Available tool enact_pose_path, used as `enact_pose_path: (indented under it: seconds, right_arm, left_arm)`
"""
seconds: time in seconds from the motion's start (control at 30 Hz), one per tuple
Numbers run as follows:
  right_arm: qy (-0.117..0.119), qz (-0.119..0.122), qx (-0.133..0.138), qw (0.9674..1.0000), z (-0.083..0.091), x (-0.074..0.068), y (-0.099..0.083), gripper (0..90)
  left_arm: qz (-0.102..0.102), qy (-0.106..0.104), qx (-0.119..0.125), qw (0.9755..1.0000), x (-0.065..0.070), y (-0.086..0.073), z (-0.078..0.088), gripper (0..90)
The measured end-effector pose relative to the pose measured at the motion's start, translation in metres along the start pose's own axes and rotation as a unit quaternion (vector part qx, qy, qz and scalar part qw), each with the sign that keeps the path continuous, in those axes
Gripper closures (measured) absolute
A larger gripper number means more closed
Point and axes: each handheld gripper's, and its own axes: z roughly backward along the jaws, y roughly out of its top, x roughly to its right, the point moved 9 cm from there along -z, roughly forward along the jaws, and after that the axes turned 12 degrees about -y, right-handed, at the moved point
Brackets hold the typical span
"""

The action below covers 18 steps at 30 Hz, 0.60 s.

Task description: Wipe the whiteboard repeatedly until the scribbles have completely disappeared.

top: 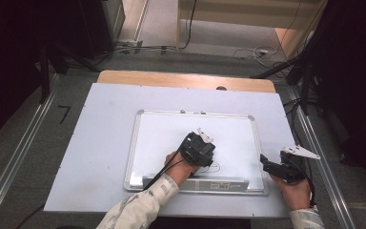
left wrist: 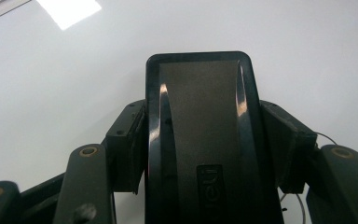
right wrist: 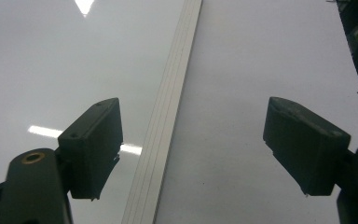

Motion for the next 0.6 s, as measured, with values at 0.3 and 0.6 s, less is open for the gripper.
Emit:
enact_pose_path:
  seconds: [0.3,0.6]
  right_arm:
    - [0.0,-0.001,0.0,1.0,0.0,0.0,0.0,18.4]
    - [0.001,-0.001,0.0,1.0,0.0,0.0,0.0,18.4]
  left_arm:
    - [-0.008,-0.004,-0.004,0.9999,0.007,0.004,-0.006,39.1]
    - [-0.014,-0.008,-0.005,0.9999,0.014,0.008,-0.011,39.1]
